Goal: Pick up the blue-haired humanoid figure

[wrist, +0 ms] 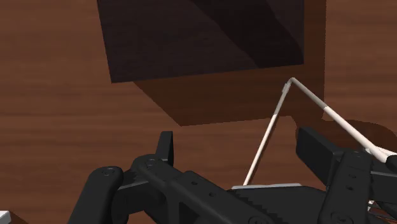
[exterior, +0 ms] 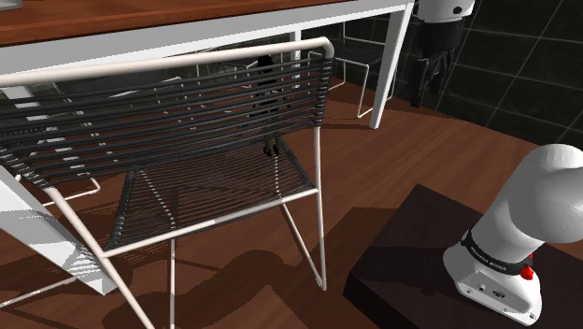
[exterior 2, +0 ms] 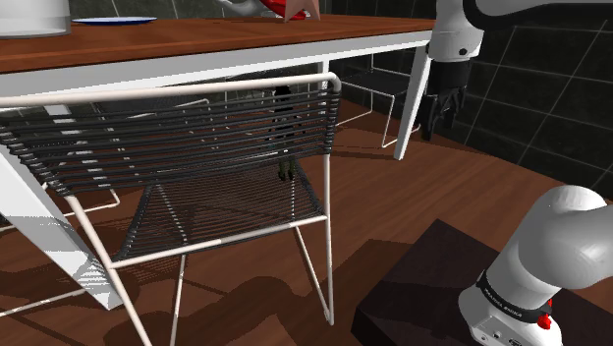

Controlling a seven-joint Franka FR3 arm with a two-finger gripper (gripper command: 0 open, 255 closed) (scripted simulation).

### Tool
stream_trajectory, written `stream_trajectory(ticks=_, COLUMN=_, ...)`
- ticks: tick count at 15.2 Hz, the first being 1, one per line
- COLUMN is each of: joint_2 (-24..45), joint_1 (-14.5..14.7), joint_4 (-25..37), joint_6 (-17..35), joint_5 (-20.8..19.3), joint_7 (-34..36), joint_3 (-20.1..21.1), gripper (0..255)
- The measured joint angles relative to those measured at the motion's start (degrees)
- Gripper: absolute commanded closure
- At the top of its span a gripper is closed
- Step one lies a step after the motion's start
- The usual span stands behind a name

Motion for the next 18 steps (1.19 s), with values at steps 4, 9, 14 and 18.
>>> stream_trajectory(ticks=4, joint_2=3.4, joint_1=1.1, joint_4=1.8, joint_6=2.9, joint_5=0.1, joint_7=-2.2, joint_3=-0.3, gripper=0)
stream_trajectory(ticks=9, joint_2=11.5, joint_1=3.8, joint_4=7.3, joint_6=8.8, joint_5=0.9, joint_7=-7.2, joint_3=-0.4, gripper=0)
stream_trajectory(ticks=14, joint_2=19.9, joint_1=6.4, joint_4=13.4, joint_6=14.2, joint_5=2.1, joint_7=-12.2, joint_3=0.0, gripper=0)
stream_trajectory(ticks=18, joint_2=25.7, joint_1=8.2, joint_4=18.8, joint_6=17.2, joint_5=3.2, joint_7=-16.2, joint_3=0.5, gripper=0)
